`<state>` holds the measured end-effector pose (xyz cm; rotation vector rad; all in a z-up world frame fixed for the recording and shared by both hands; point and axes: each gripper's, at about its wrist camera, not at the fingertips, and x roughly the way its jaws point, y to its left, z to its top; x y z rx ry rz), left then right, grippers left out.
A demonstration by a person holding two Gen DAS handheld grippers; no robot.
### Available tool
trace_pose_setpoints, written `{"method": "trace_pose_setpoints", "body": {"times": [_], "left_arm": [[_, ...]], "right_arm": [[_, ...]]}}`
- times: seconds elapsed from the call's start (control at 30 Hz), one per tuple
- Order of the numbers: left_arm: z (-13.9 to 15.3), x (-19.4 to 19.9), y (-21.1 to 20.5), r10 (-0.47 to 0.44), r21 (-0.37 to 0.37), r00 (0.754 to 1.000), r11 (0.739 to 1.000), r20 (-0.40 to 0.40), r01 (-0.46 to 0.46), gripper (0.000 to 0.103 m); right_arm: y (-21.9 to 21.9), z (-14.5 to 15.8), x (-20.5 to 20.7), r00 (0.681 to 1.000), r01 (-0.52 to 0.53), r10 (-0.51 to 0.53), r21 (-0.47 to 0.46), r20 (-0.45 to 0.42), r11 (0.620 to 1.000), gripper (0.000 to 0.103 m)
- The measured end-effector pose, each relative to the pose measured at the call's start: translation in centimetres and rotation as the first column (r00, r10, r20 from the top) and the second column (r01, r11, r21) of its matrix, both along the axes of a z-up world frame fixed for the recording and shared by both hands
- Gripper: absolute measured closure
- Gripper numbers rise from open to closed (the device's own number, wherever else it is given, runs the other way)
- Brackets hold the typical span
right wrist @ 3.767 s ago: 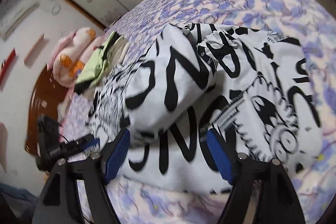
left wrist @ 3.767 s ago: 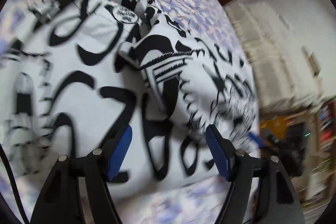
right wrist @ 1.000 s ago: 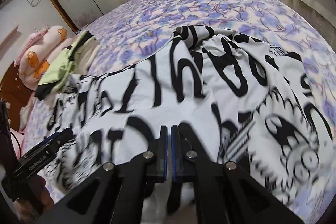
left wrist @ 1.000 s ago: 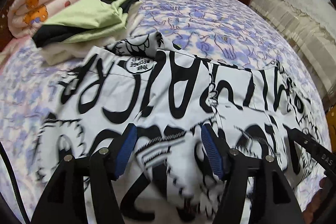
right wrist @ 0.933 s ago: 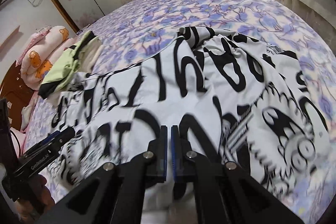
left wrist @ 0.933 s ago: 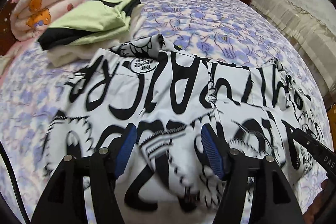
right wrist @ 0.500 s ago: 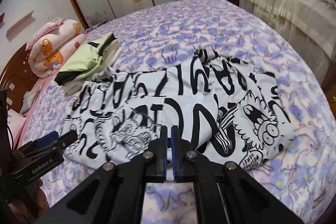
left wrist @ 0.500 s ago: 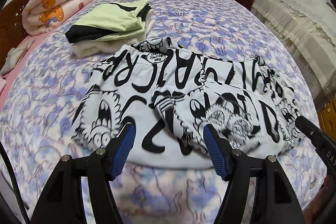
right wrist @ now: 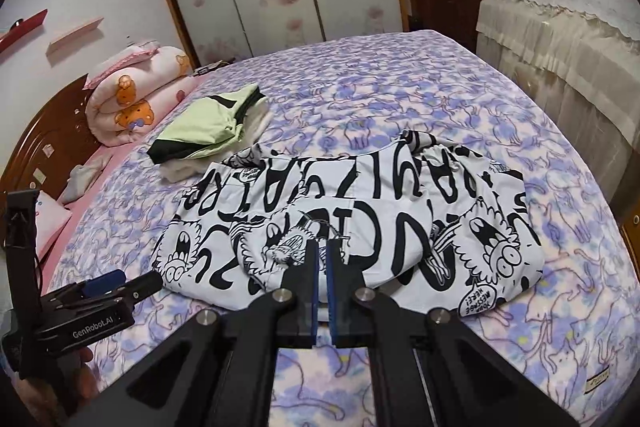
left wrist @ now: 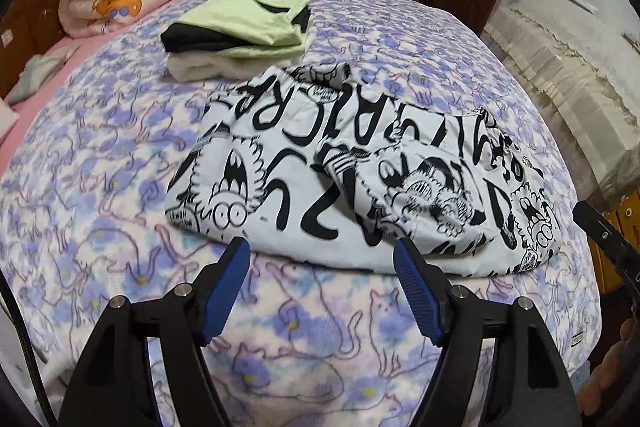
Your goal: Fold large clothes
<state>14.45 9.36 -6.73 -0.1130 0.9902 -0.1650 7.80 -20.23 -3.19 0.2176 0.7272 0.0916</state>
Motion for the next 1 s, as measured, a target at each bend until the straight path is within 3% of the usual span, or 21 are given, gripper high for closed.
{"method": "trace_pose_setpoints", "body": {"times": [0.33, 0.67, 0.87, 1.0], "left_arm": [[-6.4, 0.2, 3.3, 0.053, -0.178, 0.996, 0.982, -0.07, -0.065, 0.03], [-13.6, 5.1, 4.4, 0.121, -0.274, 0.99, 0.952, -0.073, -0.137, 0.03], [-15.8, 8.9, 5.0, 0.171, -0.347, 0.983, 0.92, -0.066, -0.183, 0.027], [-16.0, 10.6, 4.7, 0.182, -0.331, 0.983, 0.926, -0.035, -0.183, 0.027]], "right_arm": [[1.6, -3.6, 0.9, 1.0, -0.03, 0.03, -0.005, 0.0, 1.0, 0.098], [2.1, -6.8, 3.9, 0.998, -0.031, 0.031, -0.005, -0.053, 1.0, 0.095], [2.8, -8.7, 6.6, 0.997, -0.04, 0.038, -0.028, -0.068, 0.999, 0.095], [3.3, -9.3, 8.9, 0.998, -0.045, 0.042, -0.061, -0.054, 0.997, 0.095]]}}
